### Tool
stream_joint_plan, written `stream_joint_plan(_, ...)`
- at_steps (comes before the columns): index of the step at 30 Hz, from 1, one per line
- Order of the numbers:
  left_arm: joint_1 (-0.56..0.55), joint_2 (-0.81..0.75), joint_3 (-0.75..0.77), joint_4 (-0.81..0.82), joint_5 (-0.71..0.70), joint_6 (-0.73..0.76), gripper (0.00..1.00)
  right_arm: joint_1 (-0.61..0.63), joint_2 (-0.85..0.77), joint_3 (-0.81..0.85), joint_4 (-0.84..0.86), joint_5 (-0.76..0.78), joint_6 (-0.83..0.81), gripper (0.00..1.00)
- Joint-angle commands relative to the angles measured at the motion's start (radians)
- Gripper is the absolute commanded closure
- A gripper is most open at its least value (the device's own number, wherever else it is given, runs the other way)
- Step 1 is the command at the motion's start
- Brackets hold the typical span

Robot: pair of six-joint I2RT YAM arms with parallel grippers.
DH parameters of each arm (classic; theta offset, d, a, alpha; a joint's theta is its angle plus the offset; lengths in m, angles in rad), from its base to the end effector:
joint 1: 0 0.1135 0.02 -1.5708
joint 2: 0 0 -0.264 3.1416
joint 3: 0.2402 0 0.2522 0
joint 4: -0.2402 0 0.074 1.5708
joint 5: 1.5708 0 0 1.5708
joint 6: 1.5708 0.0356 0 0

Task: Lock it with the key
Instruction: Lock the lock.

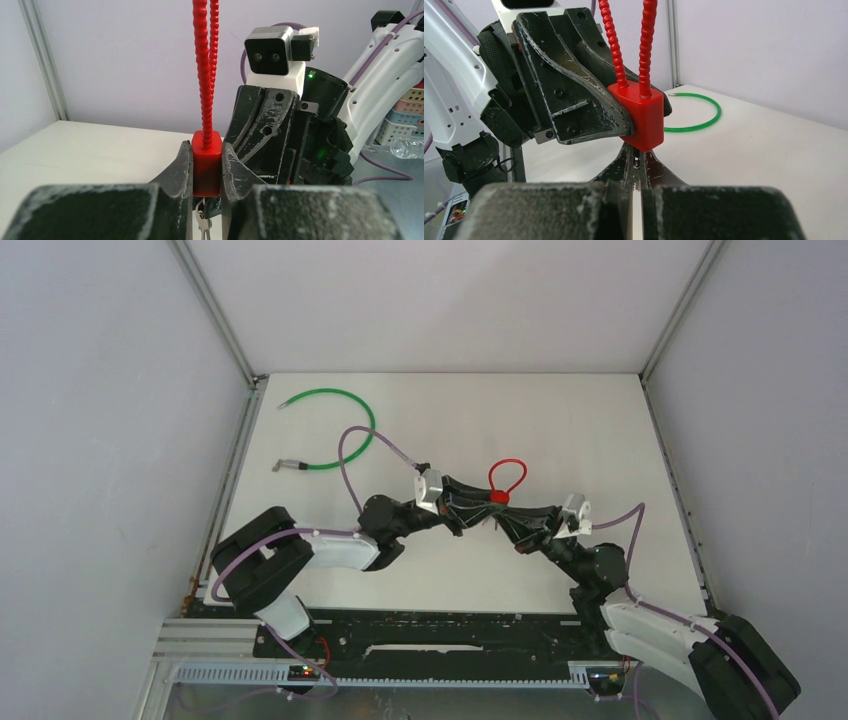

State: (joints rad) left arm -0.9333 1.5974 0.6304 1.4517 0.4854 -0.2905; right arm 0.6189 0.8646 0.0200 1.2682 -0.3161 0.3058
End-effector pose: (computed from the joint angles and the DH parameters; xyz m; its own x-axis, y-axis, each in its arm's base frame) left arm 0.1705 -0.2581 0.2590 -0.0083 -0.4145 -0.9100 0.9958 0.0793 -0.0452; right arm 0.1194 0.0986 0.2154 0.0838 0.4110 -0.9078 -0.8467 0.5097 0.1526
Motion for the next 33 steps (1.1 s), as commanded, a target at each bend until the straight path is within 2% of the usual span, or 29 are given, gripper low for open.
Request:
stream_joint_plan(1, -0.038, -0.019, 0.071, 0.142, 0.106, -0.049, 1.00, 0.005, 0.096, -0.074, -0.057, 0.021, -0.043, 1.00)
stream_joint_plan(10, -0.039, -0.019, 0.078, 0.142, 0.151, -0.050, 1.00, 0.009, 0.270, -0.088, 0.061, -0.044, -0.060, 1.00)
stream_joint_plan(21, -0.043, -0.014, 0.111, 0.143, 0.210, -0.044, 1.00, 0.009, 0.313, -0.073, 0.060, -0.097, -0.096, 1.00)
stream_joint_plan(24, -0.047, -0.016, 0.128, 0.143, 0.247, -0.052, 1.00, 0.006, 0.256, -0.042, -0.002, -0.125, -0.102, 1.00)
stream_joint_plan(29, -0.047, -0.080, 0.098, 0.142, 0.295, -0.030, 1.00, 0.003, 0.099, 0.059, -0.234, -0.184, -0.189, 1.00)
stream_joint_plan(33, -0.027, -0.125, 0.089, 0.142, 0.396, -0.065, 1.00, -0.034, 0.066, 0.155, -0.302, -0.342, -0.232, 1.00)
